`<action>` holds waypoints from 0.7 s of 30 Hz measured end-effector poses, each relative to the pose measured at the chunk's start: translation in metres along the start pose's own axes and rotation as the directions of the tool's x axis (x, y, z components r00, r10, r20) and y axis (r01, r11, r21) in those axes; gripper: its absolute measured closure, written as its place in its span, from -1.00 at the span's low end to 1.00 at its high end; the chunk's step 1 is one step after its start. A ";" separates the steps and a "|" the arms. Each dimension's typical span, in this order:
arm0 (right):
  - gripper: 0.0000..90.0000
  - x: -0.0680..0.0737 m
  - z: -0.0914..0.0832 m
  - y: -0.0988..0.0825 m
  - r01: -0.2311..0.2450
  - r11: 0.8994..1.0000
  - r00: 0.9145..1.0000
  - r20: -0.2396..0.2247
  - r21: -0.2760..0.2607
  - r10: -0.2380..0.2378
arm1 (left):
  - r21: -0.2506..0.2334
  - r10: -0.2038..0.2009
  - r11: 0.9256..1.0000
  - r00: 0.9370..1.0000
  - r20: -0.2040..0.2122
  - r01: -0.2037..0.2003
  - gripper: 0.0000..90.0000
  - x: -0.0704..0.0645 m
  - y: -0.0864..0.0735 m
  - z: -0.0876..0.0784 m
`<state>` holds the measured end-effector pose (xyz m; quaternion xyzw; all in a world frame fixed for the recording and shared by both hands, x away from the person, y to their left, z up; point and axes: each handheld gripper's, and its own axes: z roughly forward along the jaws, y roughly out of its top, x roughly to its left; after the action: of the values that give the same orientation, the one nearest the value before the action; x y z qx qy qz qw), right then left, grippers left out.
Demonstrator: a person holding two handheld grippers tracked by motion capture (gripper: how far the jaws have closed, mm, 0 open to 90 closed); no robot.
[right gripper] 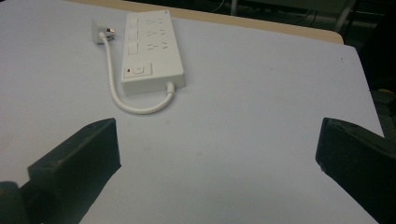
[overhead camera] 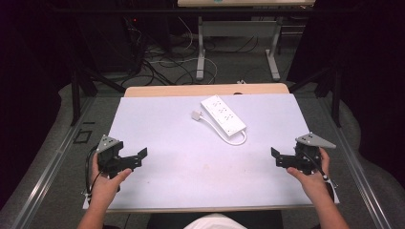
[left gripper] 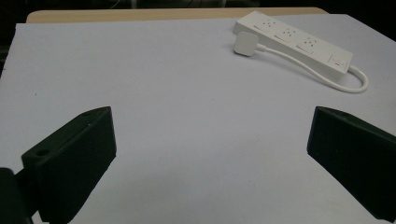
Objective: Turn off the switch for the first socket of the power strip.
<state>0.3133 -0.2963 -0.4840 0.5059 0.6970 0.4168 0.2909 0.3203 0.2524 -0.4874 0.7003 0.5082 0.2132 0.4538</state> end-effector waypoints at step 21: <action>-1.00 0.026 0.020 0.017 0.053 0.998 0.994 -0.101 0.028 -0.049 | -0.021 -0.013 1.000 1.000 -0.024 0.012 -0.95 -0.002 0.000 -0.012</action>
<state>0.3294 -0.2632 -0.4786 0.4709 0.7296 0.4233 0.2584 0.3108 0.2557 -0.4813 0.6896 0.5158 0.2242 0.4562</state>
